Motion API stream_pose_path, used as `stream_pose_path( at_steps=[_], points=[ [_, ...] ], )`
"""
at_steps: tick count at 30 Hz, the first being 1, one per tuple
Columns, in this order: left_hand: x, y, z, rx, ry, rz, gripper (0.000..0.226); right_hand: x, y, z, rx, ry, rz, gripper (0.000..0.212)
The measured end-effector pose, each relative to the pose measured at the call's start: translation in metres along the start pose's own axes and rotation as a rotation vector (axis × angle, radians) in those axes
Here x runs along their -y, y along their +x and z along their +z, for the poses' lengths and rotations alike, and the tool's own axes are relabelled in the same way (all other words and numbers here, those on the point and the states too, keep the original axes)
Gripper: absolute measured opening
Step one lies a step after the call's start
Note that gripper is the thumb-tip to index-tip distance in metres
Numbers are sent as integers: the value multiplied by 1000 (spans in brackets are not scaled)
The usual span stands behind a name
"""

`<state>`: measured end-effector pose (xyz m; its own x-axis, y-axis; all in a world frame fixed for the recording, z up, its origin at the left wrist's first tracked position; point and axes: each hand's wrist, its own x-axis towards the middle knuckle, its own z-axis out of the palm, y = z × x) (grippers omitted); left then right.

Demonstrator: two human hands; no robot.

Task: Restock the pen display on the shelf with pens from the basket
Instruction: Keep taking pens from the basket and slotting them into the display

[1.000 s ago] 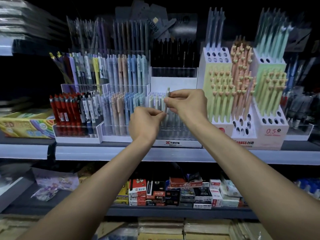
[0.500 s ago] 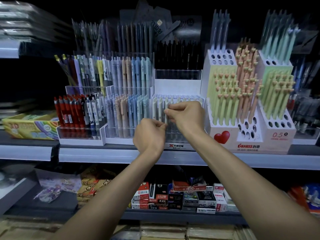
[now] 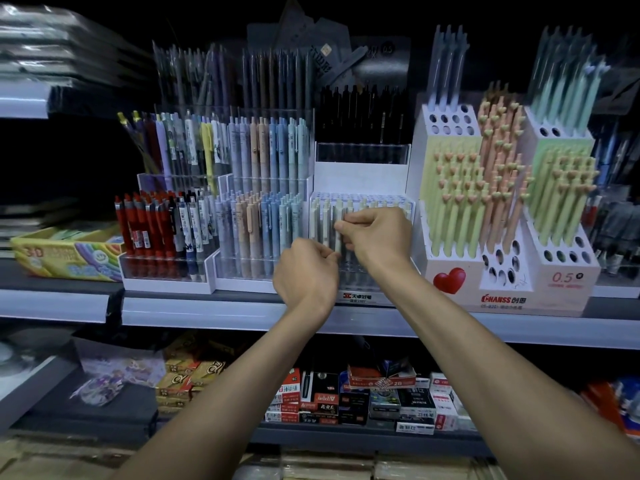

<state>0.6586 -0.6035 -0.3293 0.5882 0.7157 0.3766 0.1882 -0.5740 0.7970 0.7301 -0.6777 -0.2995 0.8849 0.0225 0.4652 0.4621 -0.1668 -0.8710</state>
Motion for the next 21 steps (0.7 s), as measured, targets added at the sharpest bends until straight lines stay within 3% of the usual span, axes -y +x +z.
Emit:
stream_pose_path(
  at_steps=[9, 15, 21],
  points=[
    [4, 1, 2, -22, 81, 40, 36, 3, -11, 0, -20, -10, -15, 11],
    [6, -2, -4, -19, 108, 82, 21, 11, -22, -5, -40, -42, -35, 10],
    [12, -8, -26, 41, 103, 116, 14, 11, -36, -15, -76, -25, 58, 23]
  ],
)
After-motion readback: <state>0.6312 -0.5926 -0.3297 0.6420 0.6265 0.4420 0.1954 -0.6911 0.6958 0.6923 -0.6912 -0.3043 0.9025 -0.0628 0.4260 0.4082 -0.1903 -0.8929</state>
